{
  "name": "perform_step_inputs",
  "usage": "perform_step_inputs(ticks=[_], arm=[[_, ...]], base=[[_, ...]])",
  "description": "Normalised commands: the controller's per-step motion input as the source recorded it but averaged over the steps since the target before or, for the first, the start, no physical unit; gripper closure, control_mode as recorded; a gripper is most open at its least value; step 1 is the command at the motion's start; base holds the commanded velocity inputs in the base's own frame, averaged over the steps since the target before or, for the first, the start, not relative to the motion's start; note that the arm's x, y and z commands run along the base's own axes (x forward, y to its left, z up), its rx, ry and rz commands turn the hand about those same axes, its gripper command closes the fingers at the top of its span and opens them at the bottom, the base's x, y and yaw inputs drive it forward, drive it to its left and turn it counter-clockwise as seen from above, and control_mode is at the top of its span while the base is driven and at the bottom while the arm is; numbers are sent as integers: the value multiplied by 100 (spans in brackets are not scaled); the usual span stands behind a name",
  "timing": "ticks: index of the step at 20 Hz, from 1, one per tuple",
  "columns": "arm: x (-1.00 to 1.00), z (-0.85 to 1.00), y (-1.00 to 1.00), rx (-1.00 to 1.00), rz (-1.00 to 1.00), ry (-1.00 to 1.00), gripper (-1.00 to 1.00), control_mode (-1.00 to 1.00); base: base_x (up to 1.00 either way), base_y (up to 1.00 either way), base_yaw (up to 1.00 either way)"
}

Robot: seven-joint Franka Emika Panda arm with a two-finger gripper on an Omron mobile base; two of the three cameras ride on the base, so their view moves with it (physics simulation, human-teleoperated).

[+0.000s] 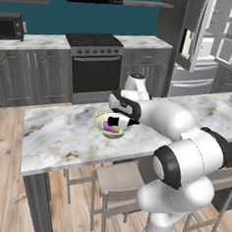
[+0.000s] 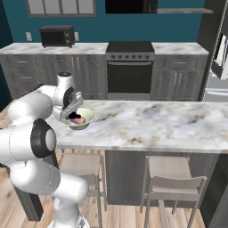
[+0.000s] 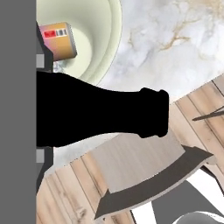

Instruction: Open the fridge, grab two sodas, and place both sodas inside the bowl with ice on the dining counter.

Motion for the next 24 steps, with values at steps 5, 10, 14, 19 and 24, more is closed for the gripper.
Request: perform_step_inputs(ticks=[5, 10, 14, 19, 24], arm=[[19, -7, 3, 0, 0, 6, 100, -100], [24, -17, 0, 0, 0, 1, 100, -100], [21, -25, 0, 0, 0, 0, 100, -100], [17, -22, 0, 0, 0, 0, 100, -100], [17, -9, 0, 0, 0, 0, 100, -100]], base=[[0, 0, 0], [0, 0, 0], [0, 0, 0], [0, 0, 0], [0, 0, 0]])
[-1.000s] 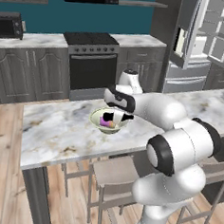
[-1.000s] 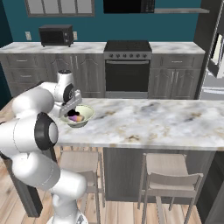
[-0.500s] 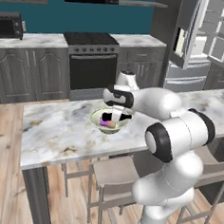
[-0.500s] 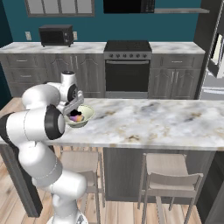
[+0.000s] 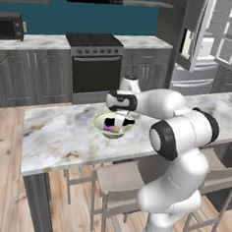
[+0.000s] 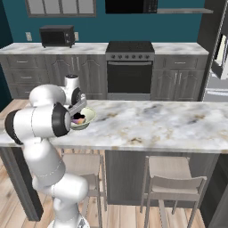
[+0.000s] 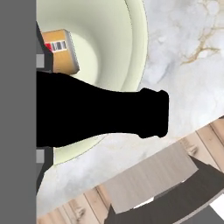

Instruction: Open the fridge, grab two sodas, and place both sodas inside the bowl with ice on the dining counter.

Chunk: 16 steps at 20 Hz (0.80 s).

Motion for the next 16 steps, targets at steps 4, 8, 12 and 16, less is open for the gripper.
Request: perform_step_inputs(ticks=[4, 8, 12, 16], arm=[[23, -8, 0, 0, 0, 0, 100, -100], [14, -4, 0, 0, 0, 0, 100, -100], [18, -11, 0, 0, 0, 0, 100, -100], [9, -21, 0, 0, 0, 0, 100, -100]], base=[[0, 0, 0], [0, 0, 0], [0, 0, 0], [0, 0, 0]])
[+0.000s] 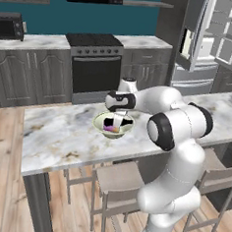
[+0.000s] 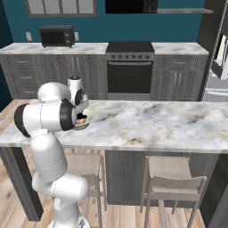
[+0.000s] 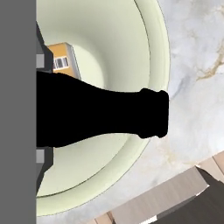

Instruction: Open the fridge, grab two sodas, and place both sodas inside the bowl with ice on the dining counter.

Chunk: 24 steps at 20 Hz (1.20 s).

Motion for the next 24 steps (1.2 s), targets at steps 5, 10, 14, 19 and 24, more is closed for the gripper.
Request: perform_step_inputs(ticks=[5, 10, 14, 19, 24], arm=[[4, -23, 2, 0, 0, 0, 100, -100], [5, -18, 2, 0, 0, 0, 100, -100], [0, -11, 0, 0, 0, 0, -100, -100], [-19, 0, -11, 0, 0, -5, -100, -100], [-22, 9, -13, 1, 0, -7, -100, -100]], base=[[0, 0, 0], [0, 0, 0], [0, 0, 0], [0, 0, 0], [0, 0, 0]])
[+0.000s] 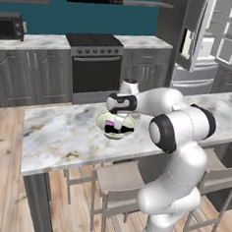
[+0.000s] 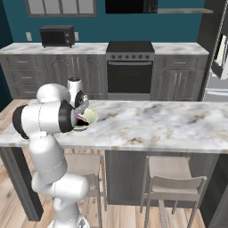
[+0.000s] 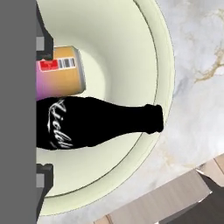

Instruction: Open the fridge, grab two sodas, and place both sodas inside the bowl with ice on the dining counter.

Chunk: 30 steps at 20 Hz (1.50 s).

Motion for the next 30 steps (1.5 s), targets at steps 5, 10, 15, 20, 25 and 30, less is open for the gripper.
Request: perform_step_inputs(ticks=[5, 10, 15, 20, 25, 30], arm=[[-11, 34, 0, 0, 0, -7, -100, -100], [-7, 61, 3, 0, -3, -2, -100, -100], [-56, 57, 1, 0, -4, -5, -100, -100], [-76, 79, 0, 0, -4, -7, -100, -100], [-75, 85, 0, 0, -4, -7, -100, -100], [-82, 74, 0, 0, -6, -6, -100, -100]], base=[[0, 0, 0], [0, 0, 0], [0, 0, 0], [0, 0, 0], [0, 0, 0], [0, 0, 0]])
